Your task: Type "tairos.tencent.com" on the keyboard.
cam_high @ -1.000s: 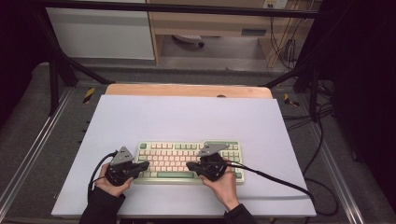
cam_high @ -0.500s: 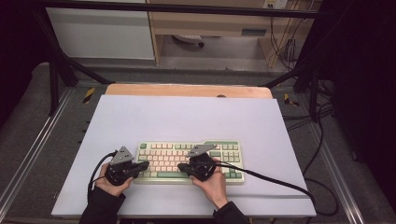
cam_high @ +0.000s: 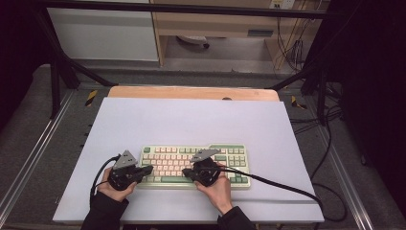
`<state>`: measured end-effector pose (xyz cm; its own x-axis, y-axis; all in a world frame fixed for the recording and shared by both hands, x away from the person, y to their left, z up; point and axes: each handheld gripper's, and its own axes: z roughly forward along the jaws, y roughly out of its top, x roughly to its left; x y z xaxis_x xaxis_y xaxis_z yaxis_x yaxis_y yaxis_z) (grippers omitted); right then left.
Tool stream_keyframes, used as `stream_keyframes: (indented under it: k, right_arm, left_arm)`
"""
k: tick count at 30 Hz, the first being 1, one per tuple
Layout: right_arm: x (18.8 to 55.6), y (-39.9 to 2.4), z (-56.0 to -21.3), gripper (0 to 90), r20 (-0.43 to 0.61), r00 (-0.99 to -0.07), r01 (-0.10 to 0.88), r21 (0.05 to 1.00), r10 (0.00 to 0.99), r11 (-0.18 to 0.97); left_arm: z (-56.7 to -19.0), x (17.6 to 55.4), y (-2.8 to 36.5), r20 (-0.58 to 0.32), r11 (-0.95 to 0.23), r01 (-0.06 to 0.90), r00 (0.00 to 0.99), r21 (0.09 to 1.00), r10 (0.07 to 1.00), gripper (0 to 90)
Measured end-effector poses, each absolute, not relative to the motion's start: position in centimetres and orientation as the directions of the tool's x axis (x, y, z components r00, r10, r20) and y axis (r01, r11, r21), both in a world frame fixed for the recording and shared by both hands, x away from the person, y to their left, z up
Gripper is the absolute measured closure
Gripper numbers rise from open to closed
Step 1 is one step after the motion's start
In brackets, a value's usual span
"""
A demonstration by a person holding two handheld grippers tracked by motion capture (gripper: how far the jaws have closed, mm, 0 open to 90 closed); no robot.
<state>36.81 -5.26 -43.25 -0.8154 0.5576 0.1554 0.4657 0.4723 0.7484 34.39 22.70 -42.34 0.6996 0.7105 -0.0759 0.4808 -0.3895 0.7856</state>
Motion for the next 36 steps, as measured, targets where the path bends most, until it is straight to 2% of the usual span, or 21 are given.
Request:
stream_keyframes:
  k: [15, 36]
  right_arm:
    - [36.4, -7.2, -40.7, 90.0, 0.113, -0.814, 0.433, 0.773, 0.57, 0.464]
    - [36.3, -12.0, -40.6, 90.0, 0.142, -0.771, 0.472, 0.782, 0.621, 0.408]
  left_arm:
    - [-42.2, 34.3, 22.8, -0.076, -0.386, 0.479, 0.698, 0.788, 0.712, 89.9]
    - [-42.0, 34.3, 22.4, -0.072, -0.389, 0.472, 0.703, 0.791, 0.707, 89.9]
